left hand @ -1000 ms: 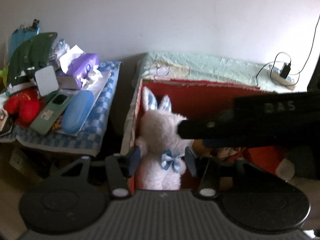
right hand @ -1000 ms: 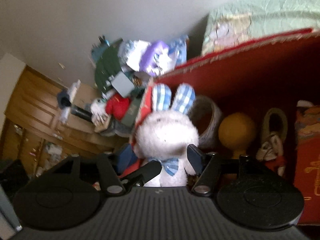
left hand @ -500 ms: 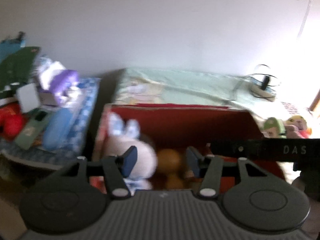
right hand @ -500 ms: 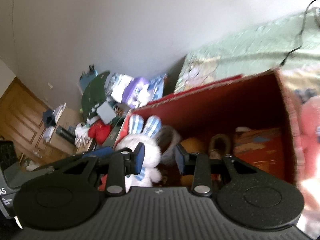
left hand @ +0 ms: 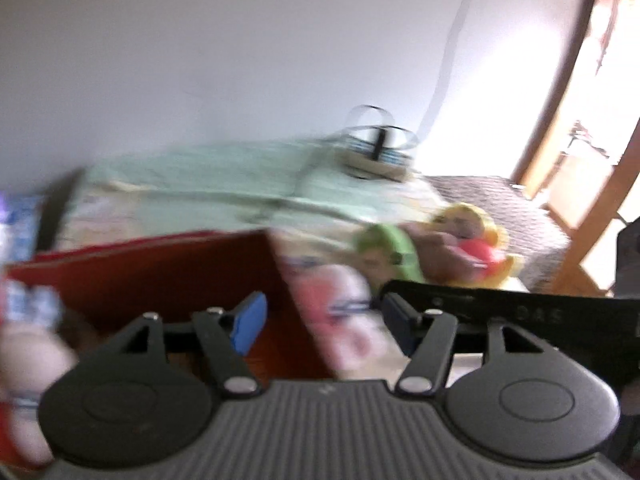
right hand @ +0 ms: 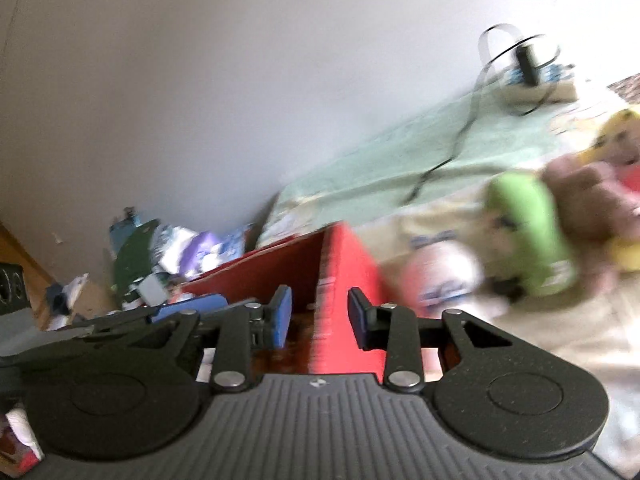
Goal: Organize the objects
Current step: 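Open the right tool and move it back to the yellow cat plush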
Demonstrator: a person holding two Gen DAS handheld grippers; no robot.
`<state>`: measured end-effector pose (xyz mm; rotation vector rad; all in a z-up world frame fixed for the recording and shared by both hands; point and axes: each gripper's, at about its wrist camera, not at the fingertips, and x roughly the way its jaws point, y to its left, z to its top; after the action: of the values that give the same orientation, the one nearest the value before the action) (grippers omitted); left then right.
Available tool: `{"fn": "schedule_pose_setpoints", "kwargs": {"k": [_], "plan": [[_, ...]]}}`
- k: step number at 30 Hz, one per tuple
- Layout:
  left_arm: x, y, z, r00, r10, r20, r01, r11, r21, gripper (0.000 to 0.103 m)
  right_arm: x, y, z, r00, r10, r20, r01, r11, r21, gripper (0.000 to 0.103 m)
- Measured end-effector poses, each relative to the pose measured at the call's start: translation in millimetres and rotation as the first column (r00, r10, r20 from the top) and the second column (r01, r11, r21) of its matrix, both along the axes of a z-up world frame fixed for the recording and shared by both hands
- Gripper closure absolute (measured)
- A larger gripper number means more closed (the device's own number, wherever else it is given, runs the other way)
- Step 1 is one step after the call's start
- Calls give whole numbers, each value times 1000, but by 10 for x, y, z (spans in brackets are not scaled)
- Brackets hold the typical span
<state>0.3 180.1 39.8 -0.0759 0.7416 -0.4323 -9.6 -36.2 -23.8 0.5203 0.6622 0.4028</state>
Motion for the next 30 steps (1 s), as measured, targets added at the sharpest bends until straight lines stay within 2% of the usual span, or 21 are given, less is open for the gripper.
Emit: {"fn": "schedule_pose_setpoints", "kwargs": {"k": [3,6,10,14,18,23,25,30], "plan": [[33,-417,-129,998,-43,-41,41,998,-50,19,-39,-495,-46,999,-32,-16,32,999,14,68],[56,-858,-261,992,-92,-89,83,991,-101,14,-99,-969,-58,998,-69,1,69,998,-4,68],[81,-1495,-418,992,-91,-87,85,994,-74,14,-113,-1584,-173,995,-102,-23,101,995,-19,68],[150,-2020,-573,987,-95,-128,87,994,-70,15,-62,-2175,-327,982,-171,-79,170,985,-22,66],[257,-2307,-732,978,-67,-197,49,994,-93,16,105,-2611,-484,968,-220,-120,221,975,-2,52],[332,-2462,-855,968,-29,-249,14,998,-62,17,459,-2802,-713,966,-194,-171,202,979,27,45],[383,-2488,-884,962,-19,-273,1,998,-66,17,608,-2801,-789,968,-177,-175,183,983,14,43],[531,-2558,-986,951,11,-309,-18,1000,-18,17,926,-2737,-965,968,-163,-192,163,987,-14,38]]}}
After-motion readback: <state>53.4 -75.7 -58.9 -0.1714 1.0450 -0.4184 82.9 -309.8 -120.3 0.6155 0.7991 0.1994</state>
